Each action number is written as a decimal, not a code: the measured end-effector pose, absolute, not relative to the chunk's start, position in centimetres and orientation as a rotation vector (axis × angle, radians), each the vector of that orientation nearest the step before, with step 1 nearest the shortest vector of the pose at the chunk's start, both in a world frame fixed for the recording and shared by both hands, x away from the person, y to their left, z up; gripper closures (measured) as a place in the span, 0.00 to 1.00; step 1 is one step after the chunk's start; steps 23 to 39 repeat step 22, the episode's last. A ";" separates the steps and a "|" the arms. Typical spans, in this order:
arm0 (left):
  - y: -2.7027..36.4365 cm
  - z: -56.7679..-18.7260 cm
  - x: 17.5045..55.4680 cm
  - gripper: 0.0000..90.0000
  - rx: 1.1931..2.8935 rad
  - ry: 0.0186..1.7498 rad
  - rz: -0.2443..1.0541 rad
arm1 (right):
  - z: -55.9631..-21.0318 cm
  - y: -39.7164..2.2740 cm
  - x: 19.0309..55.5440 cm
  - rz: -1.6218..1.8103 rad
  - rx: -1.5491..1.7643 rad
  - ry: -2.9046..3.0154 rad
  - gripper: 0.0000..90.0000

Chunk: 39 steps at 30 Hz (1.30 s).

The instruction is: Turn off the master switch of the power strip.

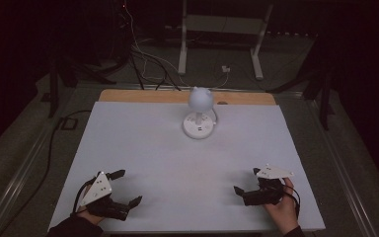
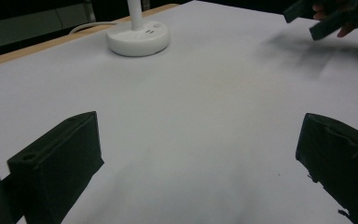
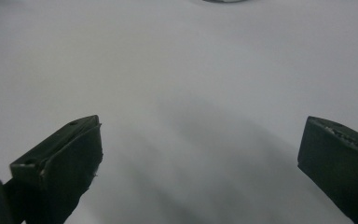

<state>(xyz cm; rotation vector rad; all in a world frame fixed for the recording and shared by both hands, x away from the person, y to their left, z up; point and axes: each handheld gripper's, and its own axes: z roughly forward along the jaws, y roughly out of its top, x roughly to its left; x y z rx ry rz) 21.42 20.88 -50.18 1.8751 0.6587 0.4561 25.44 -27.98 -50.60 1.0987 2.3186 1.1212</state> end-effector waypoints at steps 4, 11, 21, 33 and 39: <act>20.8 -50.2 21.4 0.01 1.882 0.657 0.456 | -51.1 -28.5 25.0 1.110 1.112 2.347 0.00; 20.8 -50.3 21.5 0.01 1.885 0.658 0.457 | -51.7 -28.4 25.5 1.086 1.065 2.378 0.00; 20.8 -50.4 21.6 0.01 1.891 0.661 0.456 | -51.9 -28.2 25.6 1.061 1.057 2.380 0.00; 20.8 -50.3 21.6 0.01 1.891 0.661 0.456 | -51.8 -28.2 25.6 1.059 1.052 2.380 0.00; 20.8 -50.3 21.6 0.01 1.891 0.661 0.456 | -51.8 -28.2 25.6 1.059 1.052 2.380 0.00</act>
